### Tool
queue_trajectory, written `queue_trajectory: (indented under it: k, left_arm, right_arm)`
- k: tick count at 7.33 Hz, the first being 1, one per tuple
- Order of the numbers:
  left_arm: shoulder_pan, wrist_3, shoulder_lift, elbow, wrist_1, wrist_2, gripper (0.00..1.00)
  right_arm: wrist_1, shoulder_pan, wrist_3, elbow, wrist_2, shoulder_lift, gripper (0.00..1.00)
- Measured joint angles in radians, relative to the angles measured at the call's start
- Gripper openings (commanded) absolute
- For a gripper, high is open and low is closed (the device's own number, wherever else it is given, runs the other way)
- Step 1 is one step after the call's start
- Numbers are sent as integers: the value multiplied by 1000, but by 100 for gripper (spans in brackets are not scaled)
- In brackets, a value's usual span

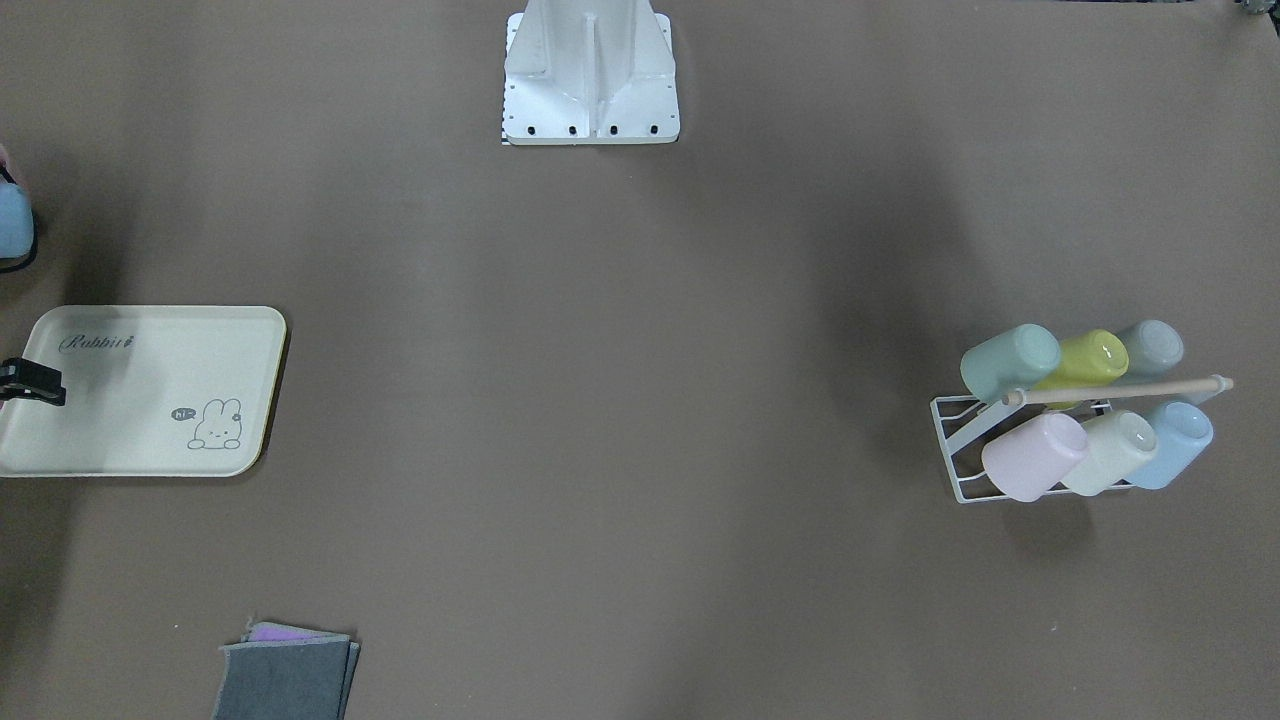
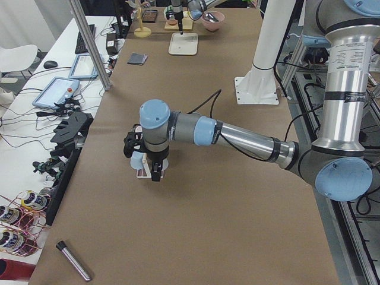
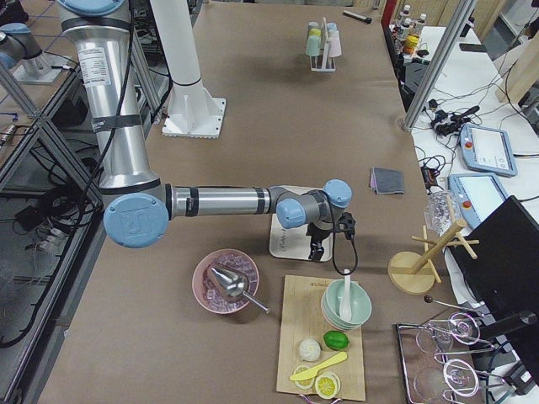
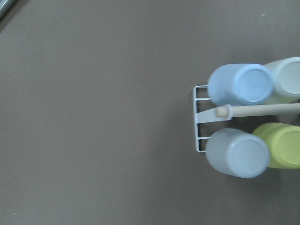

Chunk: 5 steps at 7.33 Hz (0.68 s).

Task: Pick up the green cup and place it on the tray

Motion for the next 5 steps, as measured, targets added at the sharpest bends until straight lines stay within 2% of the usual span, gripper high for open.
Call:
queue_trajectory:
  k: [1,3,4,5]
  left_arm:
    - [64,-16,-38,-58,9,0,98]
    - [193,-62,-170,-90,59,9,98]
    - [277,-64,-215,-105,54,53,98]
    - [379,-44,-235,-130,3,155,98]
  right_arm:
    - [3,-20,17,0,-25,3,86]
    - [6,-15,22,9,-40,-13,86]
    - [6,-2,20,15,-40,-18,83]
    - [5,7,17,18,-39,-23,79]
